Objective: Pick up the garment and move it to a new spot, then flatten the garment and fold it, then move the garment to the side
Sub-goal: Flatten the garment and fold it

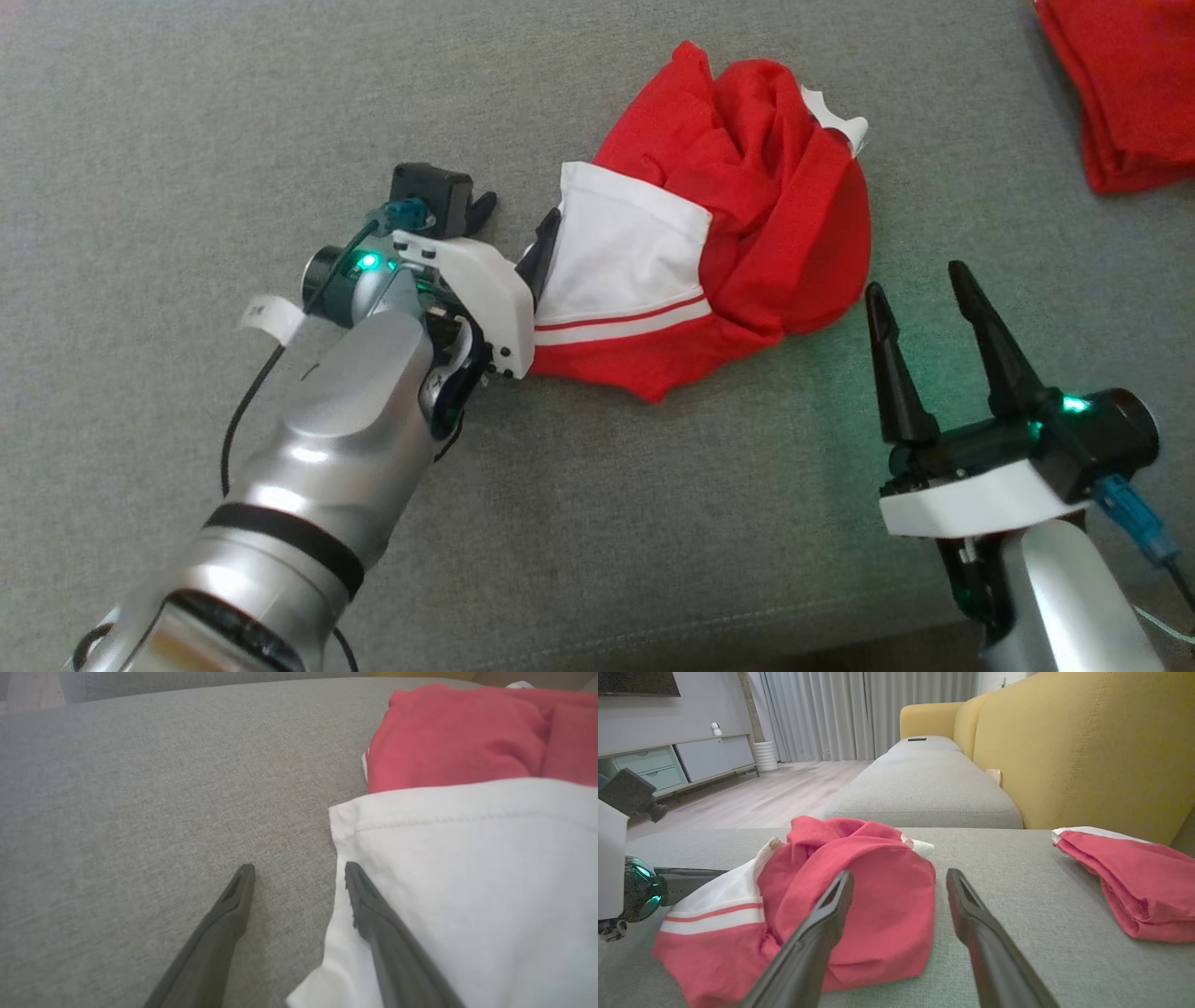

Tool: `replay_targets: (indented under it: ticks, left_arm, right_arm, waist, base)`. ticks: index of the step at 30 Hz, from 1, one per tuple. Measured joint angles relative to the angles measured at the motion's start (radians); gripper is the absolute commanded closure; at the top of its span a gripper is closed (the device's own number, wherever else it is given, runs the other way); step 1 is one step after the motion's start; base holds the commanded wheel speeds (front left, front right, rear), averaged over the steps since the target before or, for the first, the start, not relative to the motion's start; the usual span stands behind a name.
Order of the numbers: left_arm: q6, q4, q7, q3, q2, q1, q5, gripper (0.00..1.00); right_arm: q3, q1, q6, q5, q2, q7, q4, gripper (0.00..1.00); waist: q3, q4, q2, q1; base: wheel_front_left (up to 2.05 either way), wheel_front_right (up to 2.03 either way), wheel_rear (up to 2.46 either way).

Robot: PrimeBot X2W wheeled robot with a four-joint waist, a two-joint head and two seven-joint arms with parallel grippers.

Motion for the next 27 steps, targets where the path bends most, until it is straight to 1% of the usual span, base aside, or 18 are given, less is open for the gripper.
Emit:
replay_targets:
  ticks: [3,8,10,11,12,13,14,15,16,17,19,24,27]
  left_arm:
    - [0.006,-0.010,-0.003,-0.024,0.000,0.002,-0.019,0.00]
    - [0.014,-0.031,0.031,-0.070,0.002,0.007,-0.045,0.00]
    - [0.027,-0.043,0.032,-0.085,0.002,0.010,-0.053,0.01]
    - [0.036,-0.051,0.028,-0.092,0.003,0.015,-0.054,0.16]
    - [0.047,-0.061,0.027,-0.096,0.002,0.026,-0.054,0.26]
    - [0.067,-0.079,0.017,-0.109,0.002,0.053,-0.061,0.38]
    - [0.075,-0.089,0.017,-0.123,0.003,0.066,-0.061,0.57]
    - [0.076,-0.100,0.017,-0.132,0.003,0.078,-0.062,0.64]
    - [0.083,-0.109,0.018,-0.140,0.003,0.090,-0.065,0.74]
    - [0.085,-0.119,0.017,-0.155,0.004,0.100,-0.067,1.00]
    - [0.089,-0.131,-0.003,-0.167,0.002,0.123,-0.067,1.00]
    - [0.119,-0.161,-0.125,-0.186,0.004,0.172,-0.041,1.00]
    - [0.120,-0.234,-0.147,-0.169,0.021,0.153,0.002,1.00]
  right_arm:
    - [-0.009,0.000,0.000,0.000,0.000,0.000,-0.004,0.00]
    - [-0.019,0.000,0.000,0.000,0.000,0.000,-0.006,0.00]
    - [-0.019,0.000,0.000,-0.003,0.000,0.000,-0.006,0.00]
    - [-0.019,0.000,0.000,-0.006,0.000,0.000,-0.007,0.00]
    - [-0.020,0.000,0.000,-0.007,0.000,0.000,-0.007,0.00]
    - [-0.025,0.001,0.000,-0.007,0.000,0.000,-0.011,0.00]
    - [-0.029,0.002,0.000,-0.007,0.000,0.000,-0.011,0.00]
    - [-0.032,0.003,0.000,-0.007,0.000,0.000,-0.011,0.00]
    - [-0.035,0.003,0.000,-0.007,0.000,0.000,-0.011,0.00]
    - [-0.037,0.004,0.000,-0.007,0.000,0.000,-0.011,0.00]
    - [-0.038,0.004,0.000,-0.007,0.000,0.000,-0.011,0.00]
    - [-0.025,0.007,0.000,-0.007,0.002,0.000,-0.008,0.00]
    - [-0.006,0.008,0.000,-0.006,0.009,0.000,0.003,0.00]
  waist:
    - [0.002,0.003,0.0000,0.0000]
    - [0.005,0.007,0.0000,0.0000]
    - [0.005,0.007,0.0000,0.0000]
    - [0.004,0.007,0.0000,0.0000]
    - [0.003,0.008,0.0000,0.0000]
    - [-0.002,0.010,0.0000,0.0000]
    - [-0.005,0.013,0.0000,0.0000]
    - [-0.008,0.016,0.0000,0.0000]
    - [-0.012,0.019,0.0000,0.0000]
    - [-0.015,0.023,0.0000,0.0000]
    - [-0.025,0.029,0.0000,0.0000]
    - [-0.062,0.041,0.0000,0.0000]
    - [-0.097,0.041,0.0000,0.0000]
  base:
    - [0.00,0.00,0.00]
    - [0.00,0.00,0.00]
    - [0.00,0.00,0.00]
    - [0.00,0.00,0.00]
    - [0.00,0.00,0.00]
    - [0.00,0.00,0.00]
    - [0.00,0.00,0.00]
    - [0.00,0.00,0.00]
    - [0.00,0.00,0.00]
    - [0.00,0.00,0.00]
    - [0.00,0.00,0.00]
    - [0.00,0.00,0.00]
    - [0.00,0.00,0.00]
